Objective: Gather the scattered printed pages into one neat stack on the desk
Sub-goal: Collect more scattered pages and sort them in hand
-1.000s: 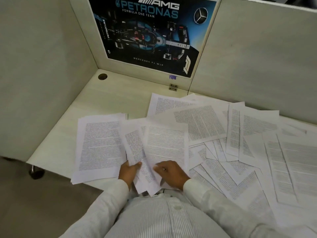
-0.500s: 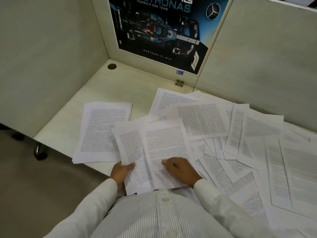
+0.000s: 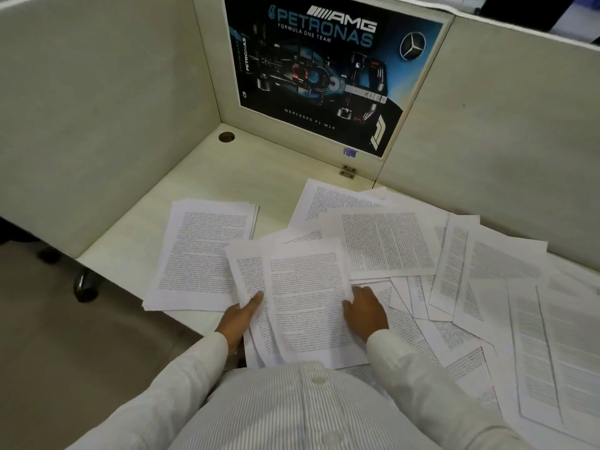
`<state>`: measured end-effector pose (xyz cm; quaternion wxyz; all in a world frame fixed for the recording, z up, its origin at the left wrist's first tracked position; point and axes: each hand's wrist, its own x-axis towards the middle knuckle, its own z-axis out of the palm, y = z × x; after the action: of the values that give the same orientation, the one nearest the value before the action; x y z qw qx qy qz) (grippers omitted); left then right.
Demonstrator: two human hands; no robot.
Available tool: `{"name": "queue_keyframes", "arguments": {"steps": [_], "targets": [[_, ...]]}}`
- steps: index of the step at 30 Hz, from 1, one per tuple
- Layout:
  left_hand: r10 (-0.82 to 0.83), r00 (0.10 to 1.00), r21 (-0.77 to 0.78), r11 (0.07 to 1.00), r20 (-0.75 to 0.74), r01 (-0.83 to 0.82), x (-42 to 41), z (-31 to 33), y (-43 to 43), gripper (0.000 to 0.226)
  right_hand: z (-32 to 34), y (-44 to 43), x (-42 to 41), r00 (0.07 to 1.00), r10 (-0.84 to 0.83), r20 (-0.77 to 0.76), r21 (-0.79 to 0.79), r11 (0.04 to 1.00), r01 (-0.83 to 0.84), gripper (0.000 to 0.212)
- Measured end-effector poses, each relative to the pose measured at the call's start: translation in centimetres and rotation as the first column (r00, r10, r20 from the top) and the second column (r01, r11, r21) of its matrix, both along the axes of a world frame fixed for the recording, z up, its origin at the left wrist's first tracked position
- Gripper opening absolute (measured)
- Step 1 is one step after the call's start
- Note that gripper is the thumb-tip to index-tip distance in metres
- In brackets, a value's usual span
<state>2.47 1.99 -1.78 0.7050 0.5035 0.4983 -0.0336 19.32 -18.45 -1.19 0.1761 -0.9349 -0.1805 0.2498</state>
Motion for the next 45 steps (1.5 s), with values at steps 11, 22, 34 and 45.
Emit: {"name": "queue_keyframes", "arguments": {"steps": [11, 22, 34, 45], "targets": [[-0.082, 0.997, 0.107, 0.991, -0.013, 0.083, 2.1, 0.4, 1.6, 0.040, -1.0, -0.9, -1.8, 0.992, -0.035, -0.119, 0.208, 0.976, 0.060, 0.031], [-0.010, 0.996, -0.031, 0.999, 0.088, 0.013, -0.1, 1.0, 4.8, 0.032, 0.6, 0.3, 0.7, 0.970, 0.062, 0.235, -0.004, 0.998, -0.063, 0.070], [0.052, 0.995, -0.059, 0.997, 0.081, -0.048, -1.7, -0.1, 3.0, 0.033, -0.8, 2.7, 3.4, 0.881, 0.363, 0.304, -0.297, 0.915, -0.274, 0.032], [0.091, 0.995, 0.009, 0.996, 0.035, -0.092, -3.0, -0.9, 1.7, 0.040, -0.7, 4.5, 3.4, 0.939, 0.283, 0.196, -0.325, 0.922, -0.210, 0.077]]}}
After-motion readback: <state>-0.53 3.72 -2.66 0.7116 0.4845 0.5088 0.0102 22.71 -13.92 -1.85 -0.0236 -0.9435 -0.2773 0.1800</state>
